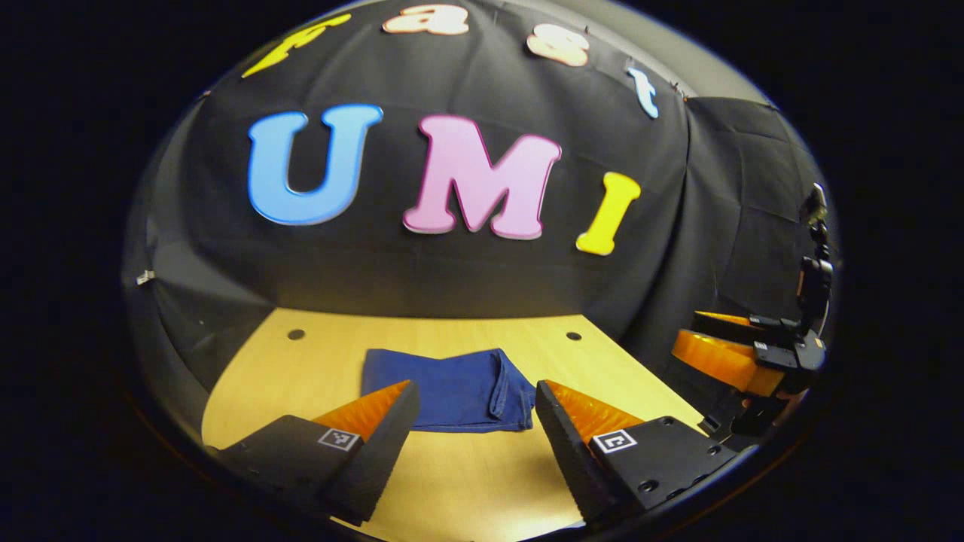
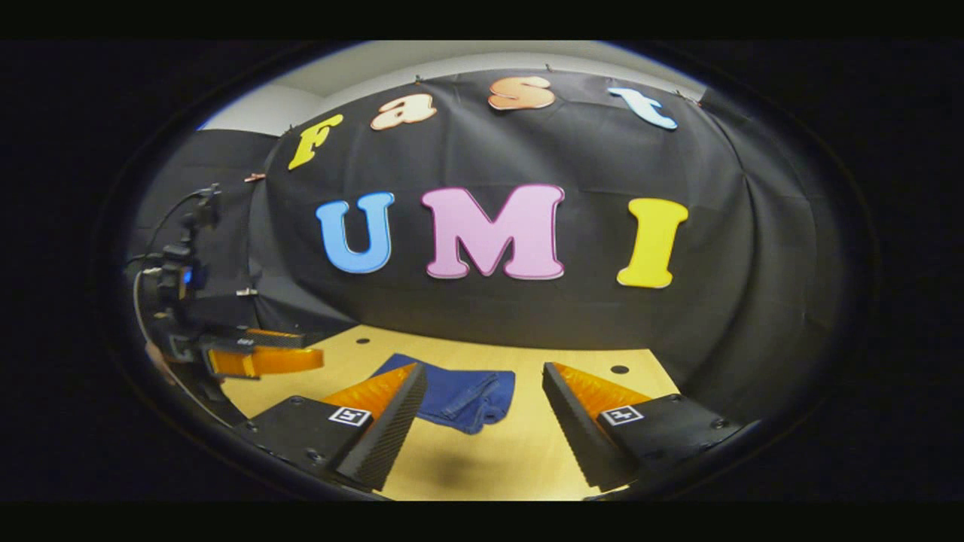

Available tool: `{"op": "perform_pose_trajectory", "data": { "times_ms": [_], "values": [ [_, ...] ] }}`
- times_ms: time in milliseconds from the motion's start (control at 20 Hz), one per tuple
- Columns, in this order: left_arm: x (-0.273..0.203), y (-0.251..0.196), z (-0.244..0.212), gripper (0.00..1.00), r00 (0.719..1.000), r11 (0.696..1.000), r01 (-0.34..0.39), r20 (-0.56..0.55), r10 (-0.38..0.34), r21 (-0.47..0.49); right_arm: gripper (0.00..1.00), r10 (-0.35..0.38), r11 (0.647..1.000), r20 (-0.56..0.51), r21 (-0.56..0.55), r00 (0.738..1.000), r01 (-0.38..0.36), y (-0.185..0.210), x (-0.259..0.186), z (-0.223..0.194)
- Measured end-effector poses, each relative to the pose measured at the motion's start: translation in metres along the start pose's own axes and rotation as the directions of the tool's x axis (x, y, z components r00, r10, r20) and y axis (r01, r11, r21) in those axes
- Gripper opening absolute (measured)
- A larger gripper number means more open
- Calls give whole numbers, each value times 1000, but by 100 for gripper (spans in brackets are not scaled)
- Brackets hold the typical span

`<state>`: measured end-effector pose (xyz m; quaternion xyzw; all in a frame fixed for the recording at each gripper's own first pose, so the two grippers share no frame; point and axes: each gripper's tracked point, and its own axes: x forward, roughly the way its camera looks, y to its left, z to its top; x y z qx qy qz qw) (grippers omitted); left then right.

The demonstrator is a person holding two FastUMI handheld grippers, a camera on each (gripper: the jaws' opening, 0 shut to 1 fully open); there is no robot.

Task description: Grasp the waist and the cuffs of the jeans and fold them to make the two legs overlap; first hold the waist and fold one-third of the jeans toward the cuffs, then hold the cuffs and fold the remaining one-third in the same direction to finish folding.

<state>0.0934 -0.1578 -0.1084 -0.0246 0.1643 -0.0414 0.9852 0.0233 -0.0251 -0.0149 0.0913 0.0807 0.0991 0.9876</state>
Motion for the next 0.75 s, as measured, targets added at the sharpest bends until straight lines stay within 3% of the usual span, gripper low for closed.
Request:
{"op": "perform_pose_trajectory", "data": {
  "times_ms": [200,500,750],
  "values": [
    [-44,13,5,96,996,995,-39,82,32,87,97,-31,999,86,13,996,30,46,-4,34],
    [-81,40,40,96,982,996,-83,171,75,36,97,-25,1000,153,-8,988,26,96,-17,58],
    [-99,56,59,96,967,991,-112,238,93,70,97,-48,999,164,10,985,47,104,-22,62]
  ]
}}
